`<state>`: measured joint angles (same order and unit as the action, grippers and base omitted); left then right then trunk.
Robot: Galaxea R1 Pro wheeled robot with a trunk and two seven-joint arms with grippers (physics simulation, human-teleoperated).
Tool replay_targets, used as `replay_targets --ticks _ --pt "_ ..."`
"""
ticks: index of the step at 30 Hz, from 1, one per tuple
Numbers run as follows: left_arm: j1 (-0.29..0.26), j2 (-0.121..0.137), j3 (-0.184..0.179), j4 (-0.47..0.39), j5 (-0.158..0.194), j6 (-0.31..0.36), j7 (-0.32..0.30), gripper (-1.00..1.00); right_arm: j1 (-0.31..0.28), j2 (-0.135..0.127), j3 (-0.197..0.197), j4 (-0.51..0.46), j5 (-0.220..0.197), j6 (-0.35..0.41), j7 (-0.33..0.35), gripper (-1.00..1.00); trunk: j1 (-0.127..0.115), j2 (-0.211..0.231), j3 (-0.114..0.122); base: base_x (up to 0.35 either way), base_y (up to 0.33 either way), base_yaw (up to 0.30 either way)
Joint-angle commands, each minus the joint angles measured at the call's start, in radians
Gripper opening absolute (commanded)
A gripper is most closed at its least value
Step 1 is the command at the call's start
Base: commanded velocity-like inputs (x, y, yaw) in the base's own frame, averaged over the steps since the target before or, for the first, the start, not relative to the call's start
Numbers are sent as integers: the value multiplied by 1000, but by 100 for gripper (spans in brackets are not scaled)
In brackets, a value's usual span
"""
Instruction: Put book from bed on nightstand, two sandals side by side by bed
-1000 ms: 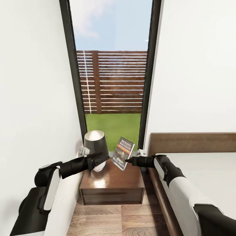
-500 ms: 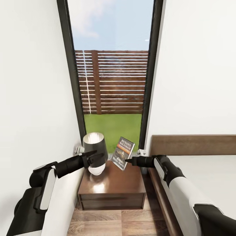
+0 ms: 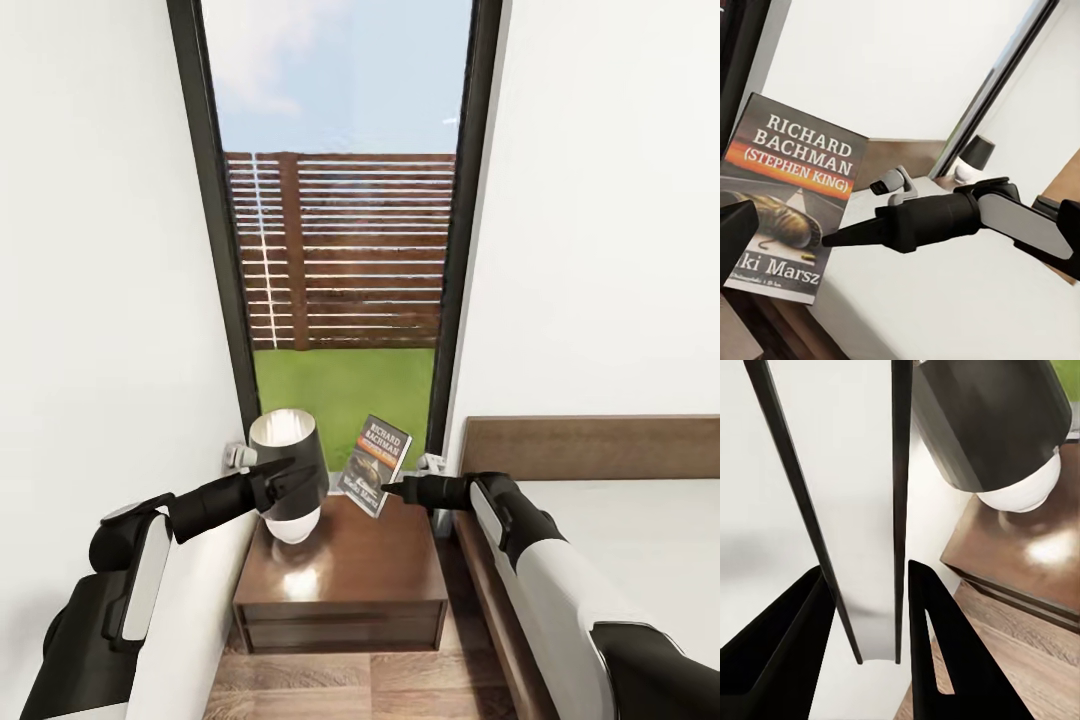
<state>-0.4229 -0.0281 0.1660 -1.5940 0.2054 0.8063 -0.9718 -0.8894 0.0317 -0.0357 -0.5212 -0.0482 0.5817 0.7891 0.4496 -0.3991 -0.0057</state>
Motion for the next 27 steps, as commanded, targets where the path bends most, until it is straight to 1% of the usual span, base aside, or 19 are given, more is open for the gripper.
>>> replay_targets --ticks 1,18,27 --pt "0 -1 2 0 2 6 -3 100 0 1 -4 0 -5 9 -1 -100 0 -1 -1 10 0 0" --pt "0 -1 1 0 2 4 -2 100 0 1 -6 0 -6 7 2 -100 0 -1 -1 2 0 0" --pt "0 -1 2 0 3 -17 -7 100 0 0 -8 0 -5 7 2 -100 0 -1 -1 0 0 0"
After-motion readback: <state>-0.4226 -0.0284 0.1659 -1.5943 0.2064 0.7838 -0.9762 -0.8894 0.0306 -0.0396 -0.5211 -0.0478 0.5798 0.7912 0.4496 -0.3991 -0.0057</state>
